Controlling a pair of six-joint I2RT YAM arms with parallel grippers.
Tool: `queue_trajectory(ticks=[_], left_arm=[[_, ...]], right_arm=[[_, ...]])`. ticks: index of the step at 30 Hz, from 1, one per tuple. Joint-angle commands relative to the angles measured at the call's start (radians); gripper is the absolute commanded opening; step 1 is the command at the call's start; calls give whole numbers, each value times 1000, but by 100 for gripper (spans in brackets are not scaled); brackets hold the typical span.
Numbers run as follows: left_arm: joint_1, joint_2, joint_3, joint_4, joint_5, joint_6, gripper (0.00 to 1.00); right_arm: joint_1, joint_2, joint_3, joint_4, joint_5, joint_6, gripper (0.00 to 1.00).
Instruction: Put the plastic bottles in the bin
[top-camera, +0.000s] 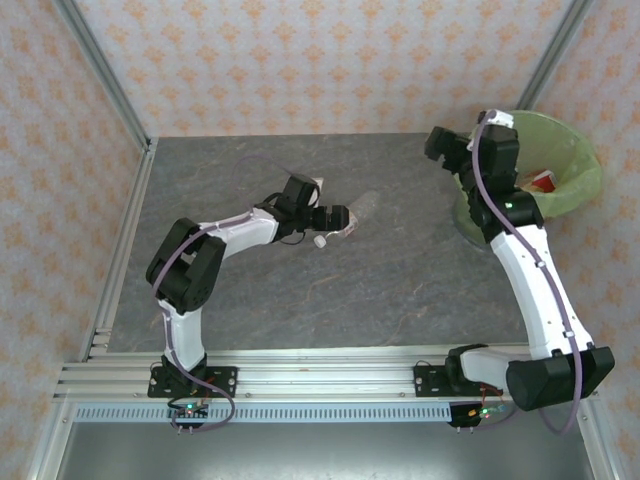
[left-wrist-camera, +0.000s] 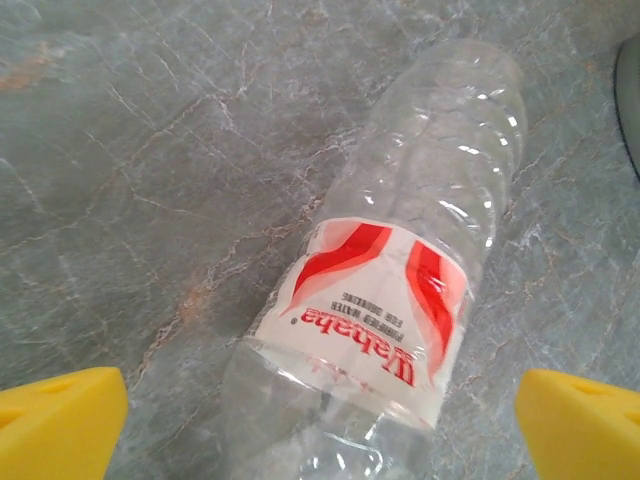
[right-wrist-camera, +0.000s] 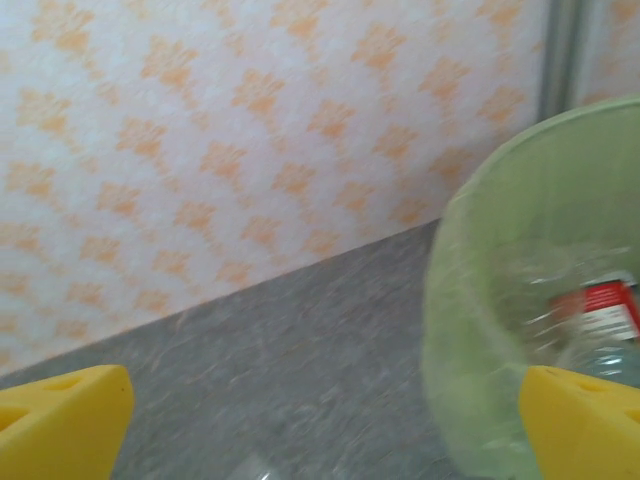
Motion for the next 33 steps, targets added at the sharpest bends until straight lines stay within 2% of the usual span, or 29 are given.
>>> queue_trajectory(ticks=[1, 5, 16, 33], left_arm=[[-4, 37, 33, 17, 67, -37, 100], [-6, 48, 34, 27, 94, -49, 100], [-42, 69, 62, -1, 154, -13, 100], [-178, 90, 152, -101, 102, 37, 100]], right_arm=[[58, -3, -11, -19, -58, 7, 99], [112, -3, -29, -68, 37, -19, 99], [149, 17, -134, -5, -71, 49, 99], [149, 115, -155, 14, -26, 76, 99]])
